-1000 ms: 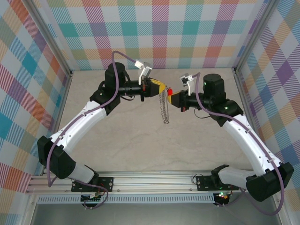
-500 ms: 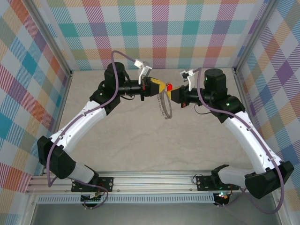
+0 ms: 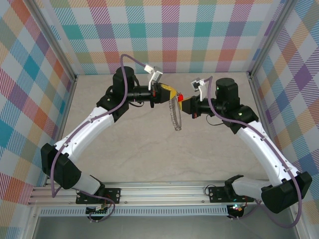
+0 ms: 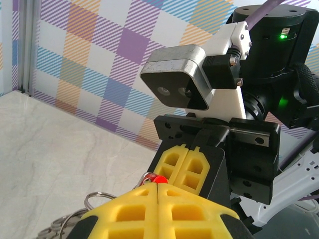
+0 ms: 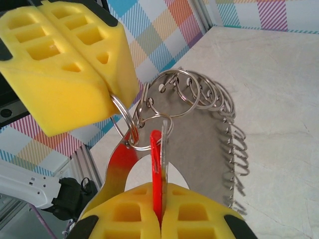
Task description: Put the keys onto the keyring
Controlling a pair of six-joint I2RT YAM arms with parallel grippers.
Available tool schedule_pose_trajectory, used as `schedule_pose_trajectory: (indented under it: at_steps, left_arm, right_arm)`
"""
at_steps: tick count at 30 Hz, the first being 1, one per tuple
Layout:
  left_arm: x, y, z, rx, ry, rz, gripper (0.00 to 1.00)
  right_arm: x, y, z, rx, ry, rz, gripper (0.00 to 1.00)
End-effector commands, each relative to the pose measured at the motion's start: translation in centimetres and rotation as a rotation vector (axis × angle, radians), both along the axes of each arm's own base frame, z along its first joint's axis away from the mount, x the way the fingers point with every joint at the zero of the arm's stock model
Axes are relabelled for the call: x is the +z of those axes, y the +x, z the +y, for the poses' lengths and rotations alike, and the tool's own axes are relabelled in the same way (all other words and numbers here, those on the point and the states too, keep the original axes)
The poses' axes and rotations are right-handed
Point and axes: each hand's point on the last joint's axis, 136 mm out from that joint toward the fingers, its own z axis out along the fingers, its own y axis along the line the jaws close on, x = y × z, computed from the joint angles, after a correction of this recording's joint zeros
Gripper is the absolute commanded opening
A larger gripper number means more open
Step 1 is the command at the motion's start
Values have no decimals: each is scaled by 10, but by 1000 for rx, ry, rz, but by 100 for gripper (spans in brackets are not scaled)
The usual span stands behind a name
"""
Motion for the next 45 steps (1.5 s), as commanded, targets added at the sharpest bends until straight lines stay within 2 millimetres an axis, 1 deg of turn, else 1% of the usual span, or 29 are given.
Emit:
schedule_pose_trajectory:
  at_steps: [1,10,20,23,24,26,28,30,32,36,39,45]
  left_arm:
    - [19,-7,-3,-34,-34,-62,0]
    - [17,-9,-2,-39,-29,-59,0]
    - [19,-9,-2,-35,-29,-59,0]
    - [16,-4,-1,-7,-21,-49,0]
    - [15,-3,0,3,-19,-47,2]
    - [15,-2,0,14,-20,-44,13]
    - [14,1,1,30,-19,-37,28]
    - [13,1,2,45,-17,-35,39]
    - [14,2,5,64,-15,-37,44]
    - [14,3,14,120,-7,-44,51]
    - [13,6,23,173,3,-41,52]
    - [-1,19,51,333,31,-3,54]
  right_arm:
    - [19,-3,-2,8,23,-53,0]
    - [32,0,-2,7,4,-89,0]
    - [29,0,-3,5,-5,-81,0]
    - [29,1,-3,0,-13,-77,0]
    - [29,2,-3,0,-18,-72,0]
    - [27,3,-3,3,-28,-60,0]
    - [25,5,-2,4,-37,-47,0]
    - [20,7,-2,1,-51,-29,0]
    - [14,8,-1,1,-62,-13,0]
    - [2,12,-1,-1,-84,17,0]
    - [-8,15,-1,-1,-101,40,0]
    - [-36,28,4,-3,-132,86,0]
